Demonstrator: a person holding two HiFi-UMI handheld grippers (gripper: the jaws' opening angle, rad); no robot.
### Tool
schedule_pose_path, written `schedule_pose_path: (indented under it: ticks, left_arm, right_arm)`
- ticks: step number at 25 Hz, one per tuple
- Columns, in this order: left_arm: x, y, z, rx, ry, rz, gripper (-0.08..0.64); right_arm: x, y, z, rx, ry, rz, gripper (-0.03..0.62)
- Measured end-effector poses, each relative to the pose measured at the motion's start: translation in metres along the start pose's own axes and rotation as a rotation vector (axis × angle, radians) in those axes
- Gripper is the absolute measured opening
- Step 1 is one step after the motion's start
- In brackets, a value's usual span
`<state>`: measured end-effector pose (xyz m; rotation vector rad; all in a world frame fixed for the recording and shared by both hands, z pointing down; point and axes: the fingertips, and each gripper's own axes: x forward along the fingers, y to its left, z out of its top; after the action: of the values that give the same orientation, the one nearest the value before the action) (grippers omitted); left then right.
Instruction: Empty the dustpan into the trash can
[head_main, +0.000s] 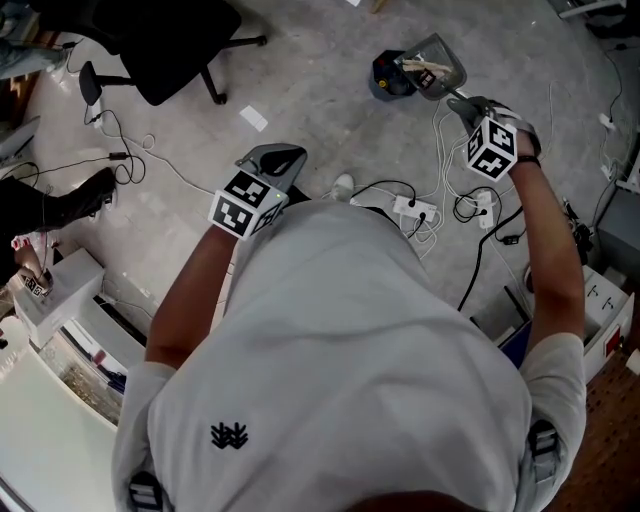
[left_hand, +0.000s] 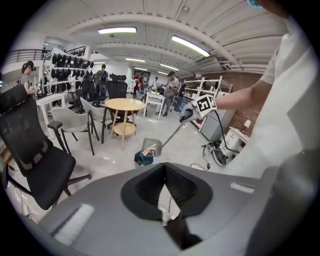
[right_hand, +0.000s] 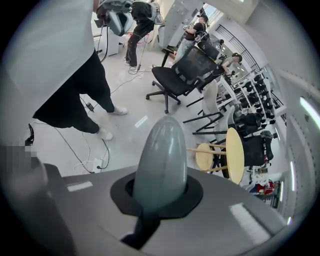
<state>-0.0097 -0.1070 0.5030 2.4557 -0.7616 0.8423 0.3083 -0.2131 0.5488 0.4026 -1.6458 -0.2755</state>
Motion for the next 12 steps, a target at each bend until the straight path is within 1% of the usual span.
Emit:
schedule_pose_path:
  ticks: [4, 8, 12]
  left_arm:
    - [0.005, -0.003, 0.003, 0.005, 0.0, -0.011, 0.057]
    - [0.008, -0.003, 0.002, 0.011, 0.003, -0.017, 0.056]
    - [0.007, -0.003, 0.0, 0.004, 0.003, -0.012, 0.056]
  right_arm:
    - [0.001, 0.003, 0.007, -0.088, 0.02, 0.009, 0.003]
    - [0.005, -0.001, 0.009, -0.237, 0.07, 0.011, 0.002]
    - [0.004, -0.007, 0.004, -0.348, 0.121, 0.009, 0.0]
